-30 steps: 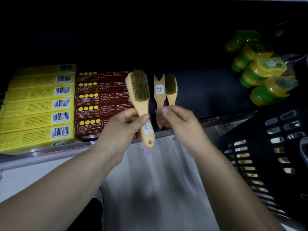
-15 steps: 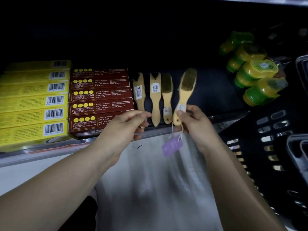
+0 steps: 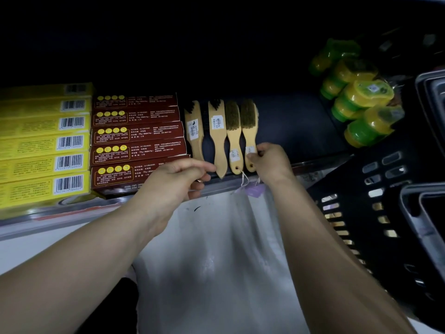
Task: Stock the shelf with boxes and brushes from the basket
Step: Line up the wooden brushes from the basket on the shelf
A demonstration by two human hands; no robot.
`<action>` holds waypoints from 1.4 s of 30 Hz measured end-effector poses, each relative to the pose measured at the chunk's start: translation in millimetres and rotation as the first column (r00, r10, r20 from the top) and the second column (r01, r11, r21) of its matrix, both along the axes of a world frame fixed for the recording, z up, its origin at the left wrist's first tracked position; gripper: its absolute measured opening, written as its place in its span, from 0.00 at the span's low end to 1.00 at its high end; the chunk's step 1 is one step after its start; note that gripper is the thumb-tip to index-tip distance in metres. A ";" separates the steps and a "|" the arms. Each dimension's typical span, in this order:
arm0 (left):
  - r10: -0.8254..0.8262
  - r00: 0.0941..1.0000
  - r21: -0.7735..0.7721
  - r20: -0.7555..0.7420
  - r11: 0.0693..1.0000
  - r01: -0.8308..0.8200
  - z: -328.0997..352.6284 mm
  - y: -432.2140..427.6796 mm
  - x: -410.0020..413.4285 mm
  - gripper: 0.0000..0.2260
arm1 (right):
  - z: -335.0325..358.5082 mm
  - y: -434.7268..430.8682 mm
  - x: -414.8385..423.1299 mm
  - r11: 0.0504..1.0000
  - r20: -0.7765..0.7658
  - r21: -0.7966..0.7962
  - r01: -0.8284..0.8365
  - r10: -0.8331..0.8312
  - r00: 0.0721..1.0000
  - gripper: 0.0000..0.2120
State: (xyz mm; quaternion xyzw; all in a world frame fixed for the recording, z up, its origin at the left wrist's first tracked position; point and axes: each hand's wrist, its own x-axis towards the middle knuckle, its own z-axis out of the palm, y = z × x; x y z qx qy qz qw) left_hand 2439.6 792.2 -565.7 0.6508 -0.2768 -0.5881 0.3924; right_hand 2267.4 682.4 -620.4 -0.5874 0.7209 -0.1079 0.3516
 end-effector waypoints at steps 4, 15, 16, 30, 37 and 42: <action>-0.031 0.999 -0.025 0.013 0.999 0.032 12.4 0.1 -2.4 0.14 | 20.7 14.5 7.3 0.997 -0.065 -0.066 0.031 -0.035 0.997 0.14; -0.342 0.868 -0.264 0.361 0.855 0.447 130.7 -10.6 -39.8 0.10 | 217.6 58.1 -21.3 0.860 0.060 -0.484 -0.162 0.217 0.974 0.14; -0.381 0.823 -0.289 0.422 0.804 0.520 143.2 -11.9 -48.0 0.11 | 230.8 61.7 -39.1 0.849 0.027 -0.494 -0.187 0.229 0.973 0.13; -0.317 -0.180 0.204 0.931 0.043 0.978 152.9 -1.0 -226.3 0.19 | 200.4 99.8 -261.7 0.970 -0.169 0.070 -0.235 0.244 0.955 0.07; -0.361 -0.220 0.252 0.906 0.045 0.967 156.2 -14.7 -227.4 0.23 | 156.6 70.4 -254.9 0.881 -0.284 0.277 -0.384 0.457 0.843 0.16; -0.465 -0.304 0.364 0.832 0.044 0.930 145.7 -30.0 -218.3 0.13 | 95.3 48.2 -225.8 0.747 -0.262 0.507 -0.430 0.609 0.749 0.20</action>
